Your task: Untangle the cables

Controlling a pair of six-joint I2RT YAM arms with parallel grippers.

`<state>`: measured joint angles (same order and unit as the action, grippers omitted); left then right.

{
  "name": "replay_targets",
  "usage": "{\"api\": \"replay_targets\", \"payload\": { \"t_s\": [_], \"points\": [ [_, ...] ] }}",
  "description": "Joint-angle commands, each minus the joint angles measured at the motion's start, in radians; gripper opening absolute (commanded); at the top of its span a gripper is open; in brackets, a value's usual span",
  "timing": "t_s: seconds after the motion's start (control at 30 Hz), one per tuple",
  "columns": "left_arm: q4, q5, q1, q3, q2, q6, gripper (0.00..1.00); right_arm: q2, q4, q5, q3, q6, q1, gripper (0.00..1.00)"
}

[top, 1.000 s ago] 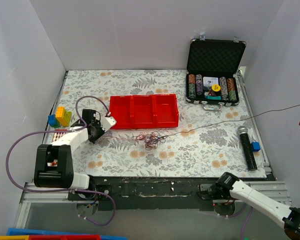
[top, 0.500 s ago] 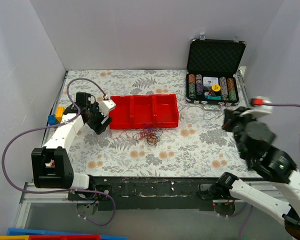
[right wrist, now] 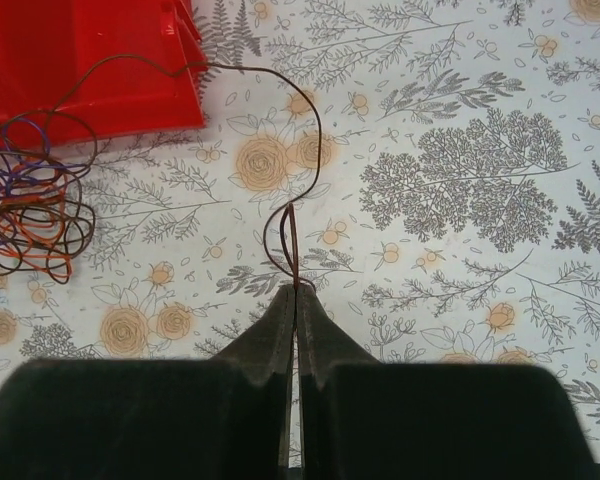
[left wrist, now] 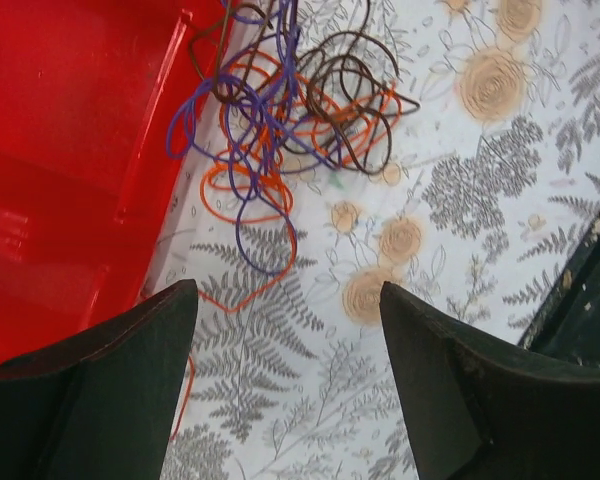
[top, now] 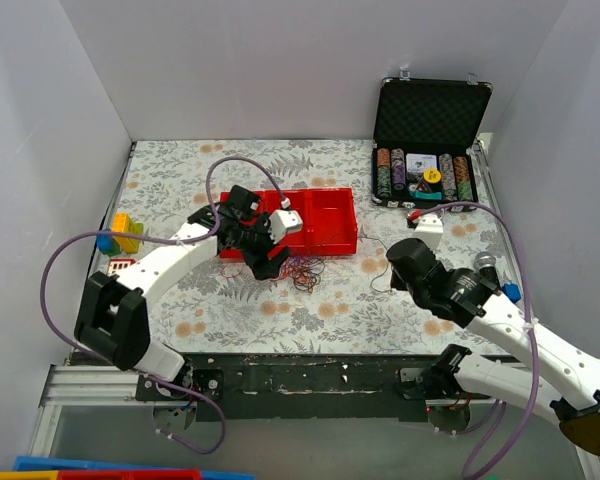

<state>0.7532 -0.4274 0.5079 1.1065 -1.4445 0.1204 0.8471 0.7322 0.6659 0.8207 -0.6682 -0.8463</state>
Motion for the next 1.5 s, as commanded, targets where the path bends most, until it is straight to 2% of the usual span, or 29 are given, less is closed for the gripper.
{"api": "replay_targets", "payload": {
  "t_s": [0.0,0.07,0.13,0.2,0.27,0.33,0.43,0.53,0.63,0.77,0.9,1.03,1.3,1.47],
  "points": [
    [-0.195,0.064,0.052,-0.007,-0.091,0.126,0.74,0.068,0.068,0.0,0.034,-0.062,-0.002,0.07],
    [-0.23,0.078,0.067,0.016,-0.138,0.154,0.75,0.104,0.146,-0.003,0.04,-0.094,-0.002,0.19],
    [-0.279,0.099,0.073,0.03,-0.171,0.189,0.76,0.093,0.151,-0.023,0.02,-0.09,-0.002,0.39],
    [-0.313,0.113,0.078,0.045,-0.2,0.208,0.76,0.044,0.084,-0.049,0.003,-0.024,-0.002,0.57],
    [-0.315,0.107,0.084,0.055,-0.227,0.217,0.75,-0.006,-0.055,-0.086,-0.006,0.076,0.0,0.73],
    [-0.321,0.102,0.095,0.052,-0.241,0.225,0.71,-0.011,-0.179,-0.136,0.003,0.18,0.01,0.79],
    [-0.351,0.098,0.116,0.02,-0.238,0.217,0.56,0.079,-0.341,-0.233,0.04,0.301,0.065,0.81],
    [-0.362,0.088,0.136,-0.023,-0.218,0.194,0.35,0.225,-0.372,-0.348,0.107,0.318,0.15,0.8],
    [-0.361,0.084,0.158,-0.083,-0.171,0.13,0.15,0.296,-0.436,-0.417,0.117,0.337,0.173,0.79],
    [-0.333,0.087,0.172,-0.174,-0.099,0.053,0.01,0.308,-0.534,-0.546,0.063,0.389,0.177,0.78],
    [-0.273,0.082,0.173,-0.23,-0.059,-0.004,0.0,0.322,-0.579,-0.594,-0.011,0.401,0.179,0.78],
    [-0.261,0.111,0.175,-0.28,-0.018,-0.021,0.0,0.357,-0.615,-0.658,-0.043,0.329,0.184,0.79],
    [-0.27,0.125,0.176,-0.307,0.027,0.005,0.0,0.481,-0.927,-0.922,-0.16,0.047,0.184,0.78],
    [-0.285,0.127,0.175,-0.29,0.019,0.022,0.0,0.556,-1.092,-0.965,-0.192,-0.069,0.184,0.76]
  ]
}}
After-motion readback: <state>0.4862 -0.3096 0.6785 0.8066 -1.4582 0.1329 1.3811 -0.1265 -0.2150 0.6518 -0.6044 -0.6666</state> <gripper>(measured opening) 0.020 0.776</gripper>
